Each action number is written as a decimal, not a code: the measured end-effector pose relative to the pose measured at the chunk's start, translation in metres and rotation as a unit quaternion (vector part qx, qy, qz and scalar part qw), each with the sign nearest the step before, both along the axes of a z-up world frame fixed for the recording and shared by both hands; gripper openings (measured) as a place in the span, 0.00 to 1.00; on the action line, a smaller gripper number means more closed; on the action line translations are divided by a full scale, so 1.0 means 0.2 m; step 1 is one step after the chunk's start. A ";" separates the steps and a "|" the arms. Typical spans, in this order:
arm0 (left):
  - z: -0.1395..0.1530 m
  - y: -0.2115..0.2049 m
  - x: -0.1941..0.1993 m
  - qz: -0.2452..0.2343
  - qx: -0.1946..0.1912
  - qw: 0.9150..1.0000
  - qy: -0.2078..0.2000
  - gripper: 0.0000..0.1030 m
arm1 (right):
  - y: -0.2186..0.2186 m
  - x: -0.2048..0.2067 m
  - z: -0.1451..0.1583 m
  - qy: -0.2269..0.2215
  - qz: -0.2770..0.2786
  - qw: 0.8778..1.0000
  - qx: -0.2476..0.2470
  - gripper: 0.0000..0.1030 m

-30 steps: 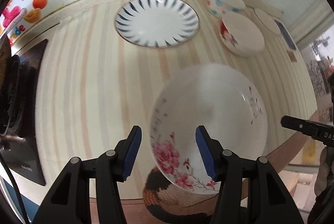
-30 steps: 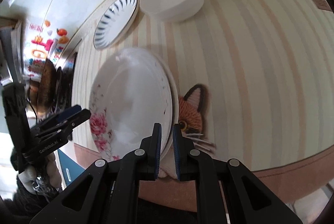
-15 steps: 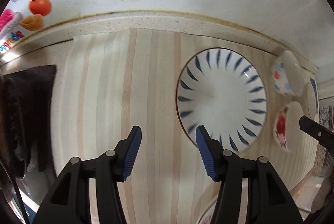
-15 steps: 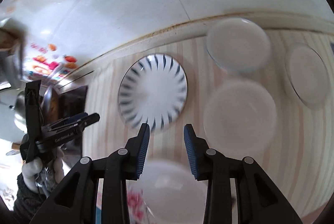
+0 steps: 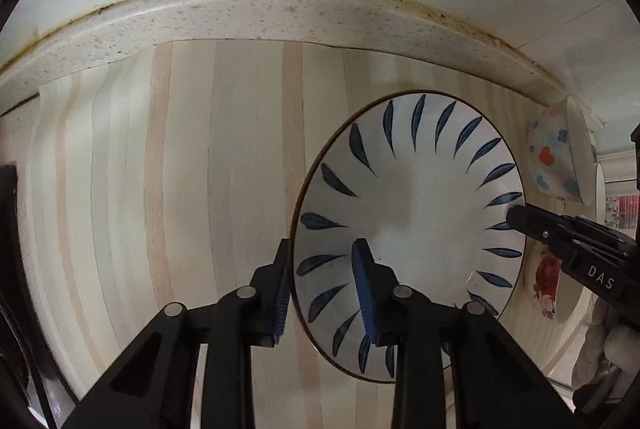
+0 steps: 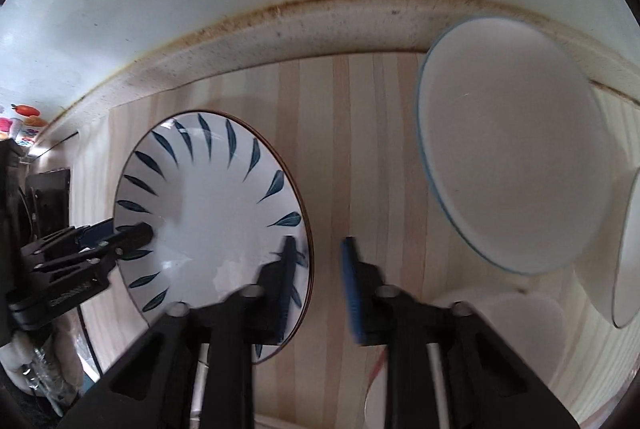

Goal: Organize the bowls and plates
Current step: 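Grasp the rim of the blue-striped plate with the right gripper, then carry the blue-striped plate onto the plate stack with the right gripper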

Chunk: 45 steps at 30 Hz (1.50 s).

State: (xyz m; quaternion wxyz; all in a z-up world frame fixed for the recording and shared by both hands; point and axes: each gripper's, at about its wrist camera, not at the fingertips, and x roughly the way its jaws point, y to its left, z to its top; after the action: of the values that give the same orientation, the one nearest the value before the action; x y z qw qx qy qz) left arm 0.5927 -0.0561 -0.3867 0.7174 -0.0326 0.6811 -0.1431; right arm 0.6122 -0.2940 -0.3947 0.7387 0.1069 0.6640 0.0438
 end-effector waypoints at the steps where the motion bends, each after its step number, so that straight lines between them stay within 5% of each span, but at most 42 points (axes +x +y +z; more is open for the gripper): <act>1: 0.00 0.00 -0.01 -0.001 0.003 1.000 -0.005 0.26 | 0.00 0.00 0.00 -0.003 0.003 1.000 0.004 0.14; 8: 0.08 0.00 -0.08 0.003 0.002 1.000 -0.019 0.26 | 0.00 -0.02 0.02 -0.009 0.015 1.000 0.012 0.08; 16: 0.33 0.05 -0.19 0.004 0.000 0.999 -0.046 0.26 | -0.06 -0.10 0.13 -0.021 0.023 0.999 0.036 0.08; 29: 0.62 0.03 -0.61 -0.008 0.003 0.997 -0.080 0.26 | -0.09 -0.53 0.44 -0.035 0.059 0.996 0.049 0.08; 45: 0.34 -0.17 -1.06 -0.050 0.032 0.998 -0.016 0.26 | -0.21 -1.18 0.22 0.023 0.045 0.996 0.071 0.08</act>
State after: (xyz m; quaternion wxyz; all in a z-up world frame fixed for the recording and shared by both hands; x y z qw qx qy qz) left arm 0.3802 -0.0909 -0.3189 0.7206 0.0270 0.6748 -0.1571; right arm 0.3760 -0.3351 -0.3497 0.7112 0.1299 0.6800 0.1221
